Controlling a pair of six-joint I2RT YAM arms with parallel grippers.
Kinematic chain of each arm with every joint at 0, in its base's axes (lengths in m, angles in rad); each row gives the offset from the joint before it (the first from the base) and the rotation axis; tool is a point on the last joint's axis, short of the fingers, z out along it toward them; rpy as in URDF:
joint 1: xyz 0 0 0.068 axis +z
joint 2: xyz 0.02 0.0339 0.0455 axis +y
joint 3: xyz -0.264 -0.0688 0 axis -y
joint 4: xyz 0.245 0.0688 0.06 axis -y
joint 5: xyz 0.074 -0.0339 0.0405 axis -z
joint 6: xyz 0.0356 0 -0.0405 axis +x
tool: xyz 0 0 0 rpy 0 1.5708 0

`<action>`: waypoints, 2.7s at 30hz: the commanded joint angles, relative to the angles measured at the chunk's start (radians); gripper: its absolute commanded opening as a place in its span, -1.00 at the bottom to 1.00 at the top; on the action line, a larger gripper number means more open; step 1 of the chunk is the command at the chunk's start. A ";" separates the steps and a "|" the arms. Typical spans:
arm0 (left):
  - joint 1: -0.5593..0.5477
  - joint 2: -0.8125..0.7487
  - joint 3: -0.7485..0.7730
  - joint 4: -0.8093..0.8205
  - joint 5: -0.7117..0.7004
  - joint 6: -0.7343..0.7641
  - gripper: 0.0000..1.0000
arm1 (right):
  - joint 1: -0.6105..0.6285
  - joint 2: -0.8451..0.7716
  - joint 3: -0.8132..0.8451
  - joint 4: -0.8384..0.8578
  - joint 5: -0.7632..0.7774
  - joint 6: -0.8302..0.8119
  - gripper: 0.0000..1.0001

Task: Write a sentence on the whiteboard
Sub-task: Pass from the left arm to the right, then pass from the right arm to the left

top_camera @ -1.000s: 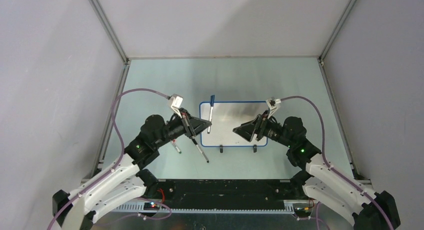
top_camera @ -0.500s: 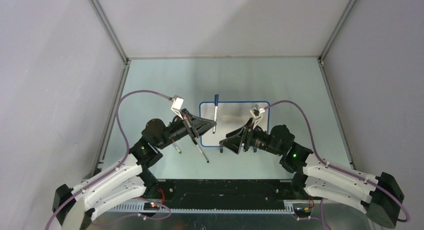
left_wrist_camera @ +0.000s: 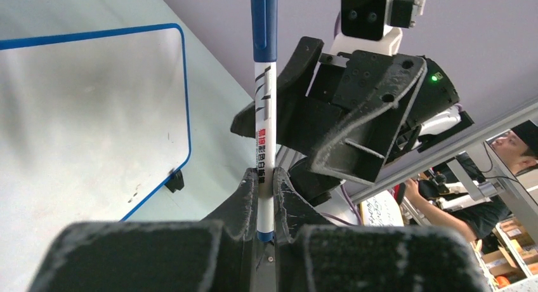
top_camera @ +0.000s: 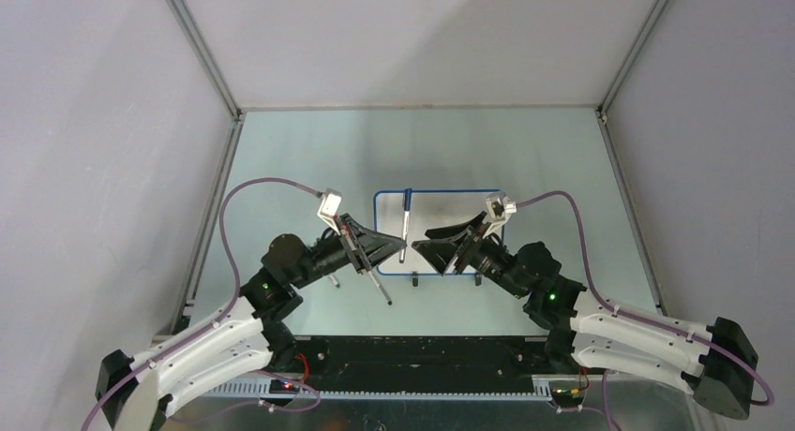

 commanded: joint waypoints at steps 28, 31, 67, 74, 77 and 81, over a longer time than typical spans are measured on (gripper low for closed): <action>-0.049 0.044 0.022 0.086 0.067 -0.025 -0.98 | 0.027 0.111 0.158 -0.008 0.058 0.003 -0.49; -0.048 0.065 0.028 0.094 0.073 -0.023 -0.91 | 0.022 0.108 0.158 -0.015 0.051 0.008 -0.77; -0.036 0.146 0.427 -0.609 -0.063 0.087 0.37 | -0.104 0.063 0.352 -0.614 -0.506 -0.210 -1.00; -0.033 0.170 0.436 -0.616 0.023 0.099 0.23 | -0.099 0.085 0.382 -0.639 -0.560 -0.220 -1.00; -0.034 0.164 0.428 -0.600 0.040 0.094 0.20 | -0.099 0.098 0.395 -0.653 -0.556 -0.226 -1.00; -0.034 0.164 0.422 -0.587 0.072 0.087 0.03 | -0.099 0.103 0.397 -0.650 -0.544 -0.227 -1.00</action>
